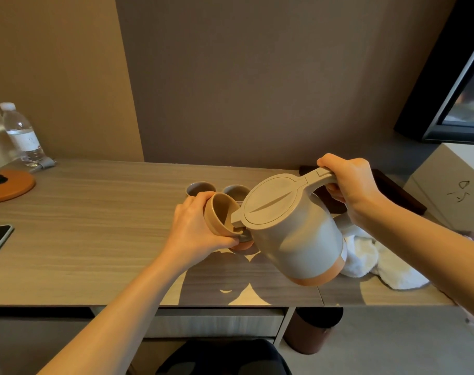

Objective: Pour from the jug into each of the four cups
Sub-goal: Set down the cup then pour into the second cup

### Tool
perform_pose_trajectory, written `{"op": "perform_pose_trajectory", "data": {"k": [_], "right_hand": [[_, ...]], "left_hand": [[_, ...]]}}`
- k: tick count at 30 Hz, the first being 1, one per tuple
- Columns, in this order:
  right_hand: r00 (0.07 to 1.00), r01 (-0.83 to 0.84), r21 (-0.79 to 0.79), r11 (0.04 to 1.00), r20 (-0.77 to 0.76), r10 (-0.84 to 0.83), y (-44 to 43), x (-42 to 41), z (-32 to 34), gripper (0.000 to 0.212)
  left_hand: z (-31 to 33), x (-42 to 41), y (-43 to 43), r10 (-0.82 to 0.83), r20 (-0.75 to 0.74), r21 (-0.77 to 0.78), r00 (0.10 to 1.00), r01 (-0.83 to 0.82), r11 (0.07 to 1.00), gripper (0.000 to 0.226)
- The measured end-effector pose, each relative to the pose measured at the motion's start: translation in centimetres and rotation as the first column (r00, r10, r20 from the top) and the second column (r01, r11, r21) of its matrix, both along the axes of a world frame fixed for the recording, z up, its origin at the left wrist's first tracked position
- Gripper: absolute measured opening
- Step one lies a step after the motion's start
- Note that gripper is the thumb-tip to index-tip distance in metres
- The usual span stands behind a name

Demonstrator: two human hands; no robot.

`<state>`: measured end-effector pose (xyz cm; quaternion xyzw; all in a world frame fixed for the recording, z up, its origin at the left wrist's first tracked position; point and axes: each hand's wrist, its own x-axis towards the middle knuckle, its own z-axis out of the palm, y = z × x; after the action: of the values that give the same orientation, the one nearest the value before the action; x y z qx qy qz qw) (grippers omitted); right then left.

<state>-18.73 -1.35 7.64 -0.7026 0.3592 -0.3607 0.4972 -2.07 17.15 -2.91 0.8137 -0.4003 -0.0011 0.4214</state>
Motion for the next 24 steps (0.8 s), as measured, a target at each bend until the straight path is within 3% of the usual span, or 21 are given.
{"op": "perform_pose_trajectory", "data": {"k": [24], "right_hand": [[0.999, -0.004, -0.039, 0.999, -0.051, 0.002, 0.2, 0.5, 0.5, 0.027]], "left_hand": [[-1.5, -0.9, 0.3, 0.046, -0.058, -0.049, 0.997, -0.049, 0.998, 0.095]]}}
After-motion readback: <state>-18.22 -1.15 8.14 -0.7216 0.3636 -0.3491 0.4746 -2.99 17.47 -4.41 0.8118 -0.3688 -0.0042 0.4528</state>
